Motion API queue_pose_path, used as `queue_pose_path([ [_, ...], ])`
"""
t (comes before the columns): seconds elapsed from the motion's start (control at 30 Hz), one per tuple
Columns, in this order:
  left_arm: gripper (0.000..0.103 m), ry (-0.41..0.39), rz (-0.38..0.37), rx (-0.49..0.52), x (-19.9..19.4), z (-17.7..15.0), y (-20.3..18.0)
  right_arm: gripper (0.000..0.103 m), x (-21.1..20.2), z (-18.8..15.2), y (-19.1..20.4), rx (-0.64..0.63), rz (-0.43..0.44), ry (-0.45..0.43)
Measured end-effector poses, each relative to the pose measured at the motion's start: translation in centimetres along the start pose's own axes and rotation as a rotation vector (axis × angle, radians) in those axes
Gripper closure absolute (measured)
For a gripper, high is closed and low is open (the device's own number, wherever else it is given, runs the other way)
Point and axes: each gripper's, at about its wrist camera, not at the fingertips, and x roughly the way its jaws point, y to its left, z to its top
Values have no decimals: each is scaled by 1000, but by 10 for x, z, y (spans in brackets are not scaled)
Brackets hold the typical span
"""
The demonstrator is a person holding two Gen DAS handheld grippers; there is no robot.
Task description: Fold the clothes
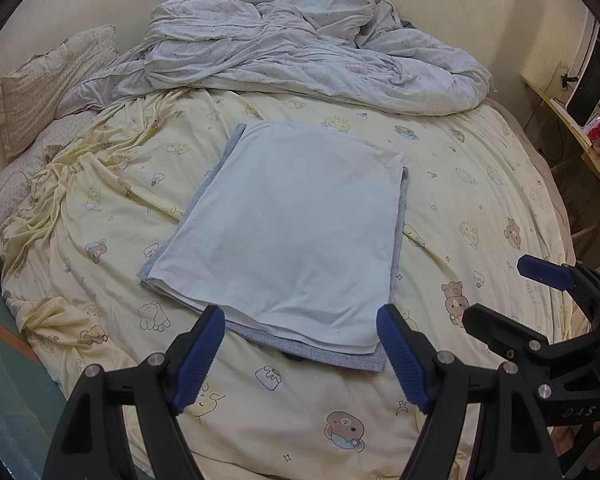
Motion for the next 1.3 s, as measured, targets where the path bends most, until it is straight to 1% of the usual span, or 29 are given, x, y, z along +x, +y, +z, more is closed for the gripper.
queue_pose_path([
  [1.3,24,6,1,3,3,2,0,1,3,-5,0,6,14,14],
])
